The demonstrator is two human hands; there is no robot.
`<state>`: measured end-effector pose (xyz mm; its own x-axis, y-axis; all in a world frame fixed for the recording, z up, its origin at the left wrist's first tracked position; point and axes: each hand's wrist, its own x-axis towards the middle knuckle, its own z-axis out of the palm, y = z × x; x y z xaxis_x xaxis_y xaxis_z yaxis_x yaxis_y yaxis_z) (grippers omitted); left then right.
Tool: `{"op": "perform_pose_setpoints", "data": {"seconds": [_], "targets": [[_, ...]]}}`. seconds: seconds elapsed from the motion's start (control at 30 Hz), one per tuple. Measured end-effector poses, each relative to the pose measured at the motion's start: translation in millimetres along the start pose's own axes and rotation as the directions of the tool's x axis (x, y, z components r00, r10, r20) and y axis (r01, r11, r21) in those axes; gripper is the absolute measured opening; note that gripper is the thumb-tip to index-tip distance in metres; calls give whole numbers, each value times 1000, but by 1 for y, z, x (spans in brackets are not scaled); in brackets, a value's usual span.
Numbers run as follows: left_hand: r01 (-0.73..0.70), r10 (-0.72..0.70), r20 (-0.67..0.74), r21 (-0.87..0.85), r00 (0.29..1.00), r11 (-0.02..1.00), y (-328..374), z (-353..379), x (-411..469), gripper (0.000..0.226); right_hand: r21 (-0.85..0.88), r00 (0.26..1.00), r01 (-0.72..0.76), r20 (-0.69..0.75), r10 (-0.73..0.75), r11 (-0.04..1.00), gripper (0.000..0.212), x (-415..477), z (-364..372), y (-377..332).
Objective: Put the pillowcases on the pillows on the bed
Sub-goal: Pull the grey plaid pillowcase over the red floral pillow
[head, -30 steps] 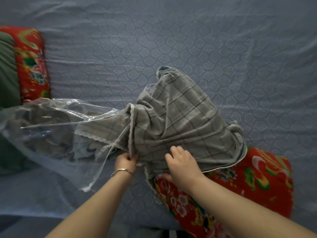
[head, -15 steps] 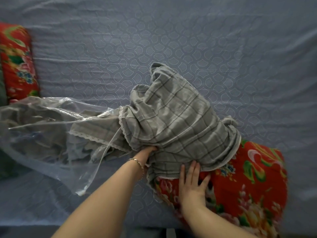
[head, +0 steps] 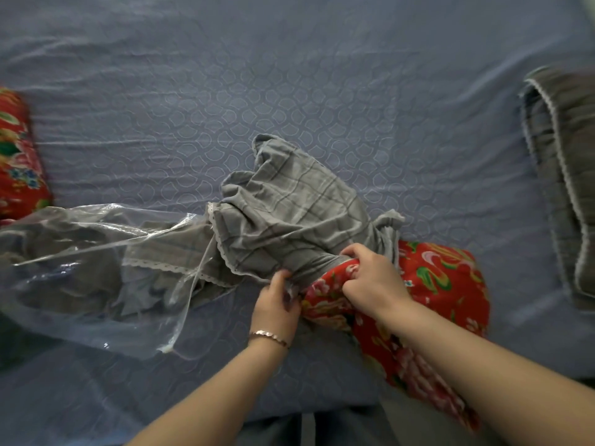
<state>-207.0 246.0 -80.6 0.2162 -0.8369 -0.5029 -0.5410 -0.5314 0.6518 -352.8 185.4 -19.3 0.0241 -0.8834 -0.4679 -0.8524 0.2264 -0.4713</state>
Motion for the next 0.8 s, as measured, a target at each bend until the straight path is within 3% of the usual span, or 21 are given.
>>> {"op": "perform_pose_setpoints", "data": {"seconds": [0.13,0.27,0.33,0.4,0.5,0.6,0.67,0.7,0.77,0.8], "targets": [[23,-42,75,235,996,972,9,0,-1,36,80,999,-35,-21,37,996,42,-2,-1,0],[19,-98,263,288,960,958,9,-7,-14,15,64,989,-34,-145,43,997,40,0,8,7],[78,-155,337,231,928,970,10,-12,-13,18,-29,935,-36,-353,23,999,38,-9,19,11],[224,-251,334,116,909,968,12,-16,-3,28,-280,871,40,-461,-171,959,33,-27,41,20],[332,-316,296,-2,901,943,14,-13,6,25,-528,941,136,-195,-276,838,67,-56,80,47],[426,-361,296,-195,884,883,10,-3,2,28,-593,996,91,60,-69,800,102,-51,93,63],[433,-364,261,-295,894,852,8,2,2,29,-546,994,57,111,5,836,98,-33,81,55],[424,-361,236,-335,902,841,8,1,3,30,-472,992,60,126,0,879,83,-24,76,51],[366,-319,190,-318,928,874,7,-7,2,29,-165,994,-18,107,36,986,49,-12,63,41],[314,-267,194,-283,944,906,9,-12,-2,27,26,996,-90,19,90,996,32,-10,54,33]]}}
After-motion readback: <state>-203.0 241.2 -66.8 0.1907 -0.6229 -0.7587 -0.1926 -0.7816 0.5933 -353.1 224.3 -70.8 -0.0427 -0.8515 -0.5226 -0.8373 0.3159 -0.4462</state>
